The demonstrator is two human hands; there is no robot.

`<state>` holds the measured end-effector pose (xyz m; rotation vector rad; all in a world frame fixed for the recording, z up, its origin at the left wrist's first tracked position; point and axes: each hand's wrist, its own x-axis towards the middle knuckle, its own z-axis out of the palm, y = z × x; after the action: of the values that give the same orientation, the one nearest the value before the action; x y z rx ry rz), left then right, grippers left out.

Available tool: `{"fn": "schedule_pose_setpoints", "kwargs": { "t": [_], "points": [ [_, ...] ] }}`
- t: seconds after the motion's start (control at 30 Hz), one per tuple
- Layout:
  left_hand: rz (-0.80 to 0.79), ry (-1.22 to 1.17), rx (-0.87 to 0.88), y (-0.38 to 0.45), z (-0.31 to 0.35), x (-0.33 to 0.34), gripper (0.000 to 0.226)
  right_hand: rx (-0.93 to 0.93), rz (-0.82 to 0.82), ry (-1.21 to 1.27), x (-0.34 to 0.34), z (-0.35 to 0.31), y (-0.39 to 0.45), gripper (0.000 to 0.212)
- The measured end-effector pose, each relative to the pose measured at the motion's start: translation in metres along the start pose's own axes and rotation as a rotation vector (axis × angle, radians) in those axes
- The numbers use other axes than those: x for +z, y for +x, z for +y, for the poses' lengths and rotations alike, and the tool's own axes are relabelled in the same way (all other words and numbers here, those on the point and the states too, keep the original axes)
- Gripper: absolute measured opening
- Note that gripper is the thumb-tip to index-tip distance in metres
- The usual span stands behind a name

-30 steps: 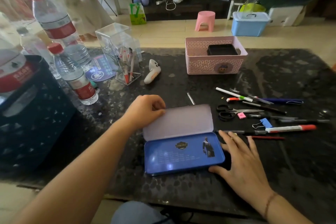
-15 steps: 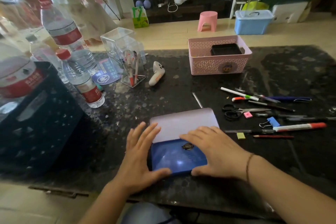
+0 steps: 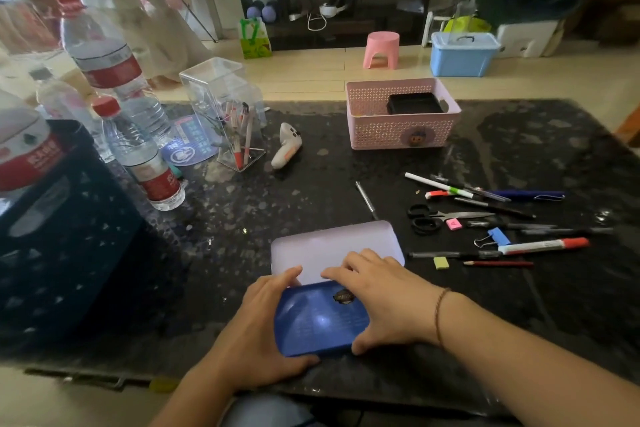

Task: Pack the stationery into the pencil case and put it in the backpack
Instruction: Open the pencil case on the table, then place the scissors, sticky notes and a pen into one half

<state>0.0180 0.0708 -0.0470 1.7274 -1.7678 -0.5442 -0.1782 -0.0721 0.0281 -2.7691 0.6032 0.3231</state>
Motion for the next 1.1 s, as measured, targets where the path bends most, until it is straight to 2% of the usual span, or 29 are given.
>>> {"fn": "schedule_pose_setpoints", "kwargs": {
  "t": [0.1, 0.33, 0.43, 0.57, 0.63, 0.7, 0.77, 0.93, 1.1],
  "points": [
    [-0.05, 0.02, 0.018, -0.001, 0.002, -0.001, 0.111, 0.025, -0.068, 0.001, -0.001, -0.004, 0.0, 0.101],
    [-0.022, 0.036, 0.028, 0.0, 0.005, -0.002, 0.113, 0.045, -0.115, -0.072, -0.005, -0.011, 0.008, 0.087],
    [-0.019, 0.026, 0.014, 0.0, 0.005, -0.003, 0.118, 0.023, -0.043, -0.07, -0.005, -0.012, 0.003, 0.075],
    [0.015, -0.006, -0.009, -0.004, 0.002, -0.001, 0.127, -0.012, 0.119, -0.098, -0.001, -0.011, -0.014, 0.073],
    [0.013, -0.016, -0.03, -0.004, 0.002, -0.003, 0.128, 0.02, 0.209, -0.097, -0.002, -0.002, -0.031, 0.08],
    [0.002, -0.004, -0.022, -0.002, 0.005, -0.006, 0.125, 0.079, 0.232, -0.052, -0.004, 0.016, -0.056, 0.095],
    [-0.025, 0.011, -0.022, -0.002, 0.008, -0.01, 0.122, 0.166, 0.18, 0.009, -0.005, 0.041, -0.089, 0.104],
    [-0.036, 0.108, -0.048, -0.012, 0.007, -0.025, 0.118, 0.384, 0.03, 0.075, 0.005, 0.094, -0.16, 0.106],
    [0.001, 0.165, -0.157, -0.027, -0.003, -0.041, 0.121, 0.447, -0.091, 0.032, 0.012, 0.126, -0.176, 0.098]
  ]
}}
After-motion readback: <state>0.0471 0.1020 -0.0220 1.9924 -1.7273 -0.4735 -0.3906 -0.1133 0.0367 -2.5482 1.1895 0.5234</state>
